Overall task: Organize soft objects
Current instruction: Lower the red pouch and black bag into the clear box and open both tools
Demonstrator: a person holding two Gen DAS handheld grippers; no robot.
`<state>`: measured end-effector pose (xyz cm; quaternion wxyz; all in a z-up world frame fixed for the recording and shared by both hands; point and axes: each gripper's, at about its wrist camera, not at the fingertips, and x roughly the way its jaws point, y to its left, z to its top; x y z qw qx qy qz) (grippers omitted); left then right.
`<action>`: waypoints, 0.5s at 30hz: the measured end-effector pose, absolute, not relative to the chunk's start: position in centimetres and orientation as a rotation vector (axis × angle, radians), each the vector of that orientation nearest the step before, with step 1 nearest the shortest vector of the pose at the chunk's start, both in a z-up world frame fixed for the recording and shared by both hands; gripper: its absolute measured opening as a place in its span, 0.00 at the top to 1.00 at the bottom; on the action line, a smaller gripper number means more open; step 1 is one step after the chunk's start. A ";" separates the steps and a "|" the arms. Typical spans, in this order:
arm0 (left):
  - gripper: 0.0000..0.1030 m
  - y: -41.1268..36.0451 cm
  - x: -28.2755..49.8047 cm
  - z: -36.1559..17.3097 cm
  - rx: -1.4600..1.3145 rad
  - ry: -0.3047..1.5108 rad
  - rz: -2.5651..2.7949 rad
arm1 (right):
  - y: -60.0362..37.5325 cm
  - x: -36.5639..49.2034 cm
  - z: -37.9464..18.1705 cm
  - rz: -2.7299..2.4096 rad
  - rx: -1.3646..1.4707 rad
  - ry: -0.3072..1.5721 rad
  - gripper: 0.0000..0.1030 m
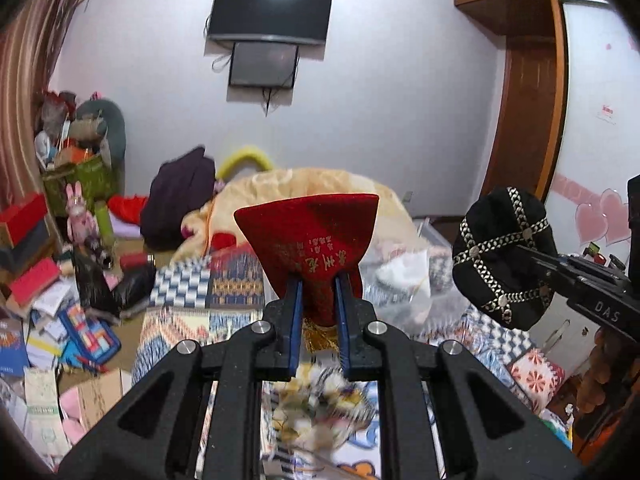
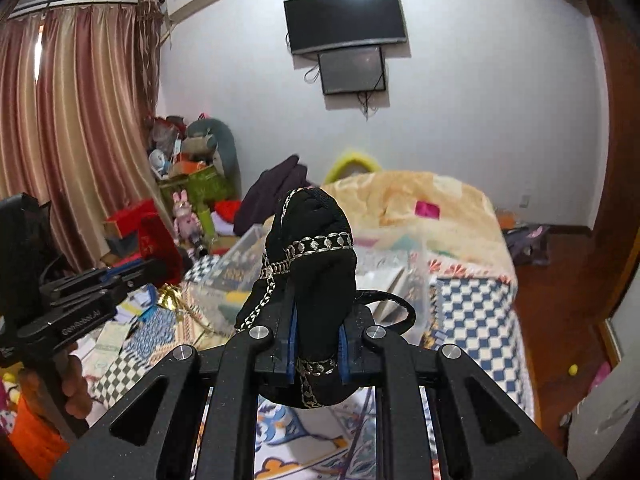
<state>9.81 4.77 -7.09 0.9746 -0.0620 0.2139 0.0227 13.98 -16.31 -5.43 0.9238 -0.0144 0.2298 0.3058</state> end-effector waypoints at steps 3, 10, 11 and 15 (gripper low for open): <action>0.86 4.6 10.5 -5.9 -0.114 0.401 0.042 | -16.3 14.3 -4.7 0.612 -0.029 0.444 0.87; 0.86 4.3 12.5 -4.4 -0.082 0.363 0.046 | -15.4 15.7 -3.9 0.592 -0.025 0.405 0.87; 0.86 4.3 12.9 -4.3 -0.081 0.360 0.047 | -15.3 16.1 -3.9 0.594 -0.023 0.405 0.87; 0.86 4.4 15.0 -4.7 -0.080 0.381 0.040 | -14.5 17.3 -4.2 0.591 -0.017 0.414 0.87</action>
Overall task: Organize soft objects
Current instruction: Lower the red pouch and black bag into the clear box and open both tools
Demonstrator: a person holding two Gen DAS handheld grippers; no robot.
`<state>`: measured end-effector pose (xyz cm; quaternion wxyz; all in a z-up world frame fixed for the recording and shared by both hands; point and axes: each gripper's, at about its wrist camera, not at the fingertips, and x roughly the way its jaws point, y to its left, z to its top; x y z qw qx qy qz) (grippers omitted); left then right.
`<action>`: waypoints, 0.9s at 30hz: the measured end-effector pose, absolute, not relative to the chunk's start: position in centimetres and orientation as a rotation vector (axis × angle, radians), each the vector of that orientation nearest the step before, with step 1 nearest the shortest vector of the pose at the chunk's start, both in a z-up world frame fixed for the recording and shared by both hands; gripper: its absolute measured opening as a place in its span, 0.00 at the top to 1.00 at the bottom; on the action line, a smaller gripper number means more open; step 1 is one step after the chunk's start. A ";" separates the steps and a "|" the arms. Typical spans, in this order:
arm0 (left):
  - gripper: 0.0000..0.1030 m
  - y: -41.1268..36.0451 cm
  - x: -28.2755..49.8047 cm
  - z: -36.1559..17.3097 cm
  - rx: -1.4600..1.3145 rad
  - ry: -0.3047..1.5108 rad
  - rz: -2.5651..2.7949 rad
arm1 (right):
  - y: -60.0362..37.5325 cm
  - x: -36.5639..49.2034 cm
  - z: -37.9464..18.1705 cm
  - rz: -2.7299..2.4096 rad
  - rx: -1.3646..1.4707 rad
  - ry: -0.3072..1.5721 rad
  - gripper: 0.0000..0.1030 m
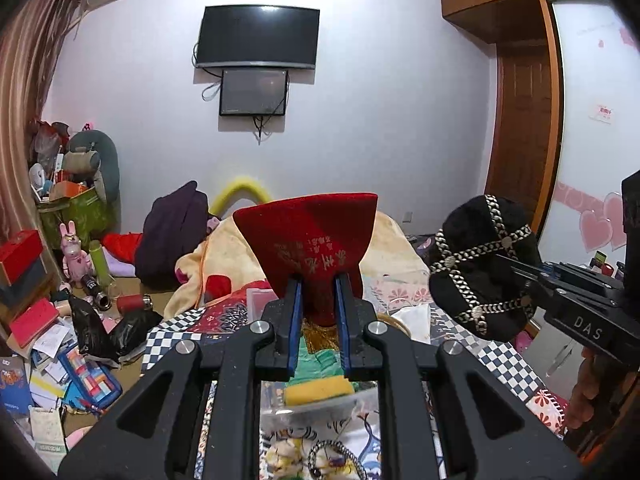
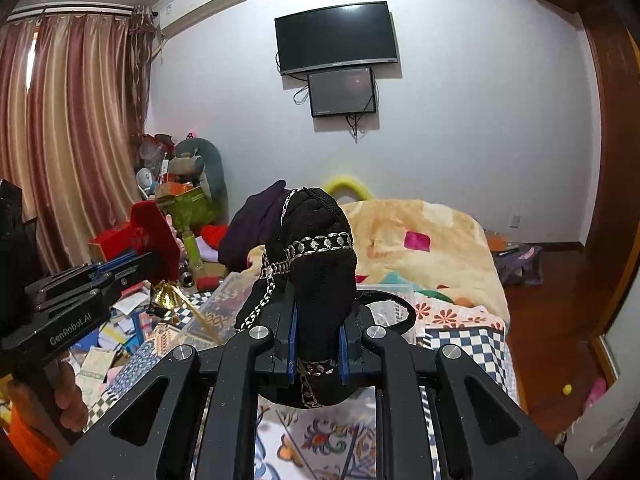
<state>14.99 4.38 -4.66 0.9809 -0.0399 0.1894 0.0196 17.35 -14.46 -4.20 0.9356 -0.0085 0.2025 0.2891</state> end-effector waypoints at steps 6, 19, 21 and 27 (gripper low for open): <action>0.86 4.4 18.4 -6.6 -0.106 0.465 0.015 | -13.2 19.7 -5.6 0.603 0.011 0.479 0.87; 0.86 4.4 24.1 -11.7 -0.114 0.671 -0.027 | -10.6 22.7 -10.5 0.621 -0.015 0.682 0.86; 0.86 4.3 24.6 -12.1 -0.114 0.693 -0.039 | -10.3 22.8 -10.9 0.618 -0.021 0.698 0.86; 0.81 4.1 25.3 -12.7 -0.101 0.727 -0.040 | -9.9 23.0 -11.1 0.615 -0.072 0.718 0.83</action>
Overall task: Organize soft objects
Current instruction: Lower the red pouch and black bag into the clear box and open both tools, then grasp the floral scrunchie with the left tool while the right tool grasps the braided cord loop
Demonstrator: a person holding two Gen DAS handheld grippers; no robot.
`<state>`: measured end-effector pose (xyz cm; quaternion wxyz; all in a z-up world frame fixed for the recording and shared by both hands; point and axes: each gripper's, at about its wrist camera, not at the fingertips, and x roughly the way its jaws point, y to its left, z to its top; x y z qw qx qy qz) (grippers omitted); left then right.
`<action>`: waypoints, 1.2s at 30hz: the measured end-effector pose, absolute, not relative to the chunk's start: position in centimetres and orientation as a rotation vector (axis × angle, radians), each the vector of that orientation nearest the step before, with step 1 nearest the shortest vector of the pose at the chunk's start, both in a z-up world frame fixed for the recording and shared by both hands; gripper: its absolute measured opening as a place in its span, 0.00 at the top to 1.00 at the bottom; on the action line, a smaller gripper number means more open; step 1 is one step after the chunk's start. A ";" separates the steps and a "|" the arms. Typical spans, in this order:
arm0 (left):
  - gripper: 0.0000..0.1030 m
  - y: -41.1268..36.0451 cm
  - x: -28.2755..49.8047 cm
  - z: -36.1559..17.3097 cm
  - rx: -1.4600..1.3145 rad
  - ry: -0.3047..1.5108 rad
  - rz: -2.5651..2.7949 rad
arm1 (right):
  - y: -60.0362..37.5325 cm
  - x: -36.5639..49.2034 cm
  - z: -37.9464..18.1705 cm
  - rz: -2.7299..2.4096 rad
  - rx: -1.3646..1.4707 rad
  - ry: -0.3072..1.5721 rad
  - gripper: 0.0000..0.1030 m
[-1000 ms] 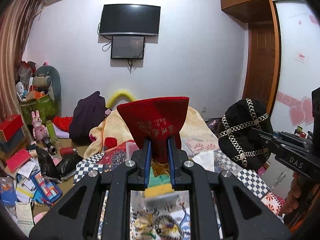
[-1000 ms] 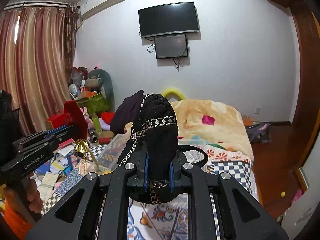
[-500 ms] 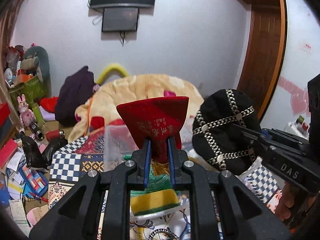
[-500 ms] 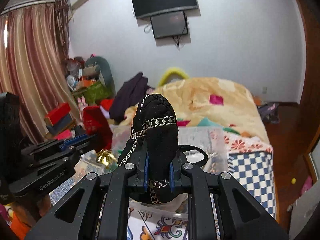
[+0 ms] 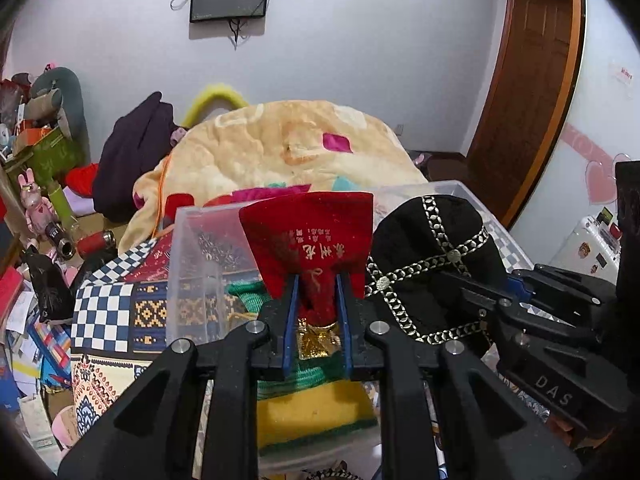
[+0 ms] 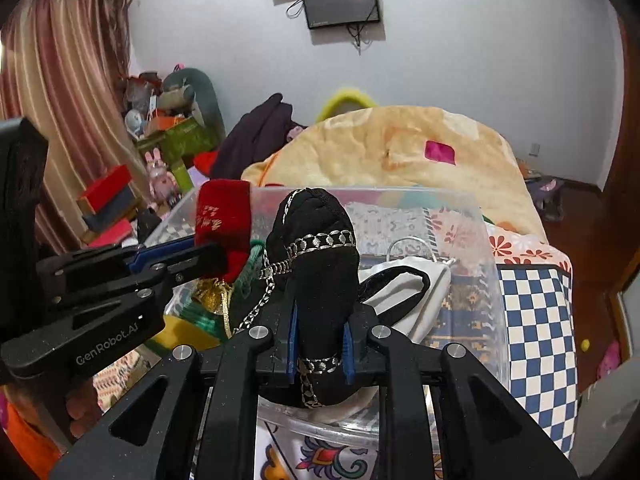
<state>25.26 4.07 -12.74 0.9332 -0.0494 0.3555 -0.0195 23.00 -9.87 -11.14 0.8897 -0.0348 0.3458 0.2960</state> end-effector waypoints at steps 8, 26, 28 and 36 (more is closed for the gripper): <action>0.54 3.9 23.9 -11.5 -0.085 0.679 -0.035 | -10.3 21.9 -10.3 0.577 -0.148 0.672 0.65; 0.29 5.2 15.6 -6.8 -0.121 0.520 -0.028 | -13.3 17.2 -6.1 0.605 -0.100 0.529 0.31; 0.26 5.3 14.6 -7.2 -0.118 0.518 -0.002 | -12.9 16.7 -6.2 0.631 -0.095 0.536 0.31; 0.26 6.7 12.6 -11.8 -0.153 0.627 0.051 | -10.2 14.9 -9.1 0.717 -0.132 0.602 0.31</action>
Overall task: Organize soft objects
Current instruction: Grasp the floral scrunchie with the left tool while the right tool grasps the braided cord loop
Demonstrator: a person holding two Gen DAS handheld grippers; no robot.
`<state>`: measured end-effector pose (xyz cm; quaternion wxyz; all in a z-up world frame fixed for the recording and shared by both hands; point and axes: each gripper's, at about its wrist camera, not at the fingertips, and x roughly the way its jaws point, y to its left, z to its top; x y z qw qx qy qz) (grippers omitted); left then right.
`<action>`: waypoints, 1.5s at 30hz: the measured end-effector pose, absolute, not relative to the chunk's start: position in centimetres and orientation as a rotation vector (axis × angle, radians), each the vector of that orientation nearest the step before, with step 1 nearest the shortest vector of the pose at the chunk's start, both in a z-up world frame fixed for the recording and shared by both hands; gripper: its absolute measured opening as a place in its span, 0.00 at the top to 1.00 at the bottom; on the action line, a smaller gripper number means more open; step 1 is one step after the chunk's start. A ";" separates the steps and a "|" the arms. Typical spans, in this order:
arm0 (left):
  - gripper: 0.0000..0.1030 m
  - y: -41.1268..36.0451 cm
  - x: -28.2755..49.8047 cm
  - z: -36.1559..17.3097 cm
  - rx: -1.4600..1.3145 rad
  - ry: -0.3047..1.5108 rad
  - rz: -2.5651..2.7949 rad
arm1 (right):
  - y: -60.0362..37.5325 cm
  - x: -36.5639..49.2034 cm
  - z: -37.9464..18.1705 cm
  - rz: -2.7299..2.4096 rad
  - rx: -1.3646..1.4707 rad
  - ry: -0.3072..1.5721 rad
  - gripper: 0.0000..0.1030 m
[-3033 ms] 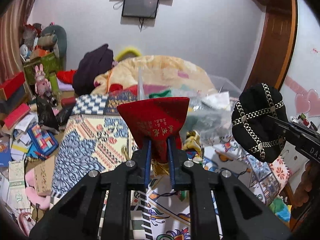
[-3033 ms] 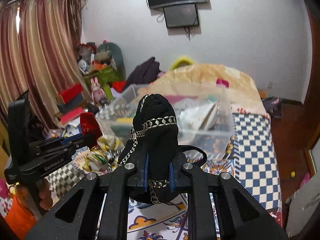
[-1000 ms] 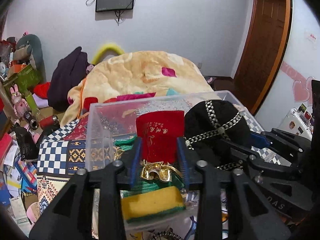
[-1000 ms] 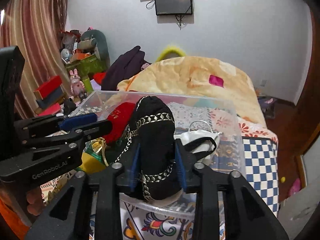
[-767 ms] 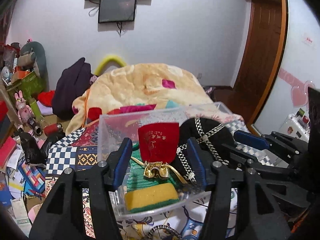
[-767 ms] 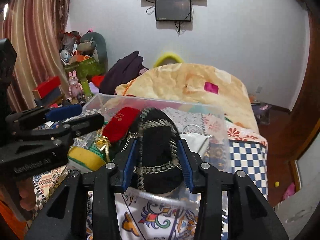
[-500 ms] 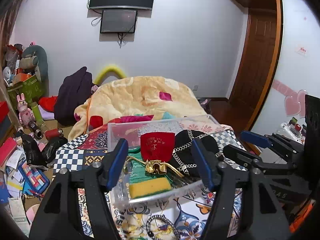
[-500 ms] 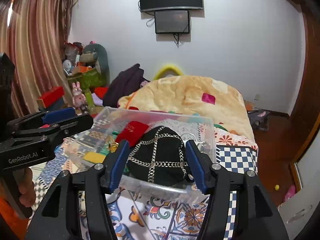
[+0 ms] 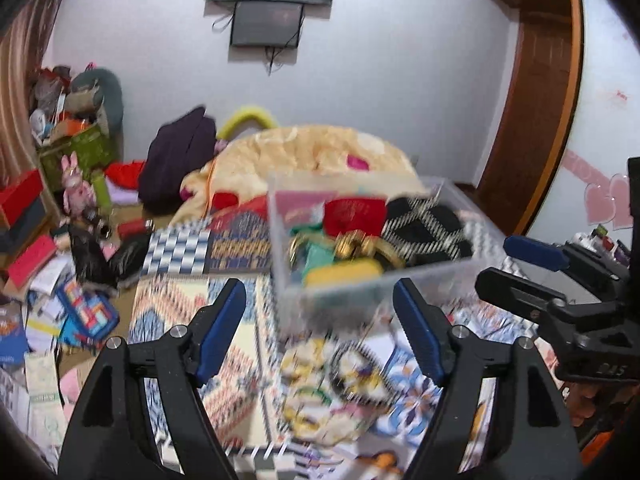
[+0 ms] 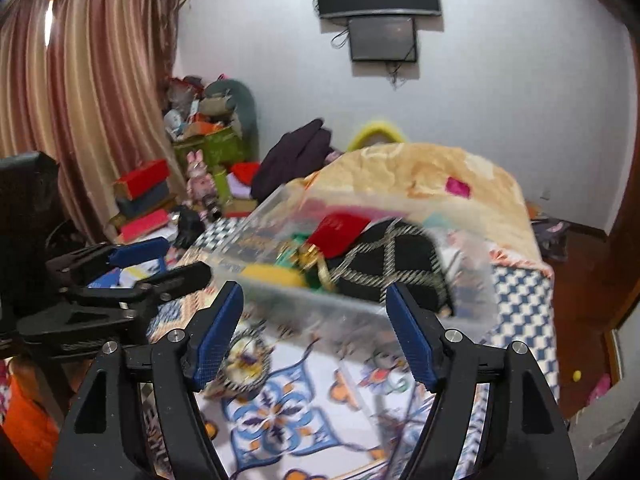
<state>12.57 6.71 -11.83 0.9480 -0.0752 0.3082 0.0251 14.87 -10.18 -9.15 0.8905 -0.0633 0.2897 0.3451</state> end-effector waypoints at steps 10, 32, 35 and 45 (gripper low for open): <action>0.26 8.3 11.1 -18.2 -0.201 0.791 0.107 | -6.2 15.0 -16.4 0.730 -0.261 0.779 0.41; 0.26 7.0 10.1 -17.3 -0.181 0.778 0.071 | -13.1 15.2 -15.7 0.641 -0.146 0.816 0.46; 0.26 6.0 10.3 -17.3 -0.166 0.788 0.038 | -12.3 14.6 -15.2 0.687 -0.147 0.803 0.46; 0.26 4.2 11.6 -19.0 -0.132 0.851 0.006 | -9.6 13.9 -17.5 0.736 -0.243 0.835 0.46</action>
